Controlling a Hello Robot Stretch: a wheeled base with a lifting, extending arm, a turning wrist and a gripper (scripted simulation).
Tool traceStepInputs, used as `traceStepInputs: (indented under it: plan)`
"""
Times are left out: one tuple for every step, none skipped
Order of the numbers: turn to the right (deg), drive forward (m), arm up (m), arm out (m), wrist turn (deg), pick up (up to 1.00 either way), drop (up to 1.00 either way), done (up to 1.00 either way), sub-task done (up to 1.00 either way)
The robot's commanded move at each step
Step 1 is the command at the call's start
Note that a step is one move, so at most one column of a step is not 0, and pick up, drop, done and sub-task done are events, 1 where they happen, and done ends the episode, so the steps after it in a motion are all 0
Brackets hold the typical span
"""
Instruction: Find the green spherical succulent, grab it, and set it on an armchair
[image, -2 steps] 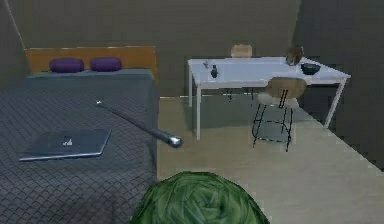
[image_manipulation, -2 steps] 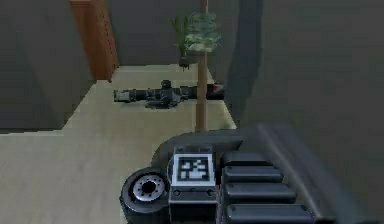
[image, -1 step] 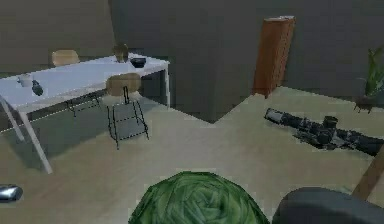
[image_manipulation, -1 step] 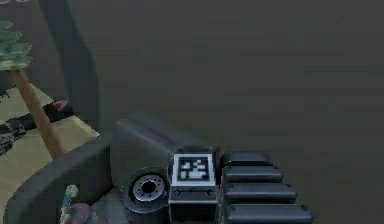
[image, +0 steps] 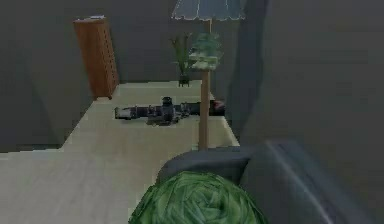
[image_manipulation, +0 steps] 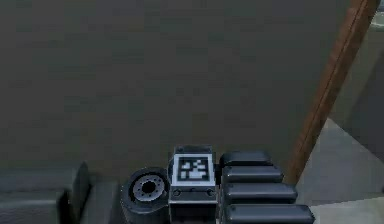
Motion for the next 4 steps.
traceStepInputs:
  plan:
    - [45.0, 0.00, 0.00, 0.00, 0.0, 0.00, 0.00, 0.00, 0.00]
    - [42.0, 0.00, 0.00, 0.00, 0.0, 0.00, 0.00, 0.00, 0.00]
    - [-45.0, 0.00, 0.00, 0.00, 0.0, 0.00, 0.00, 0.00, 0.00]
    - [-45.0, 0.00, 0.00, 0.00, 0.0, 0.00, 0.00, 0.00, 0.00]
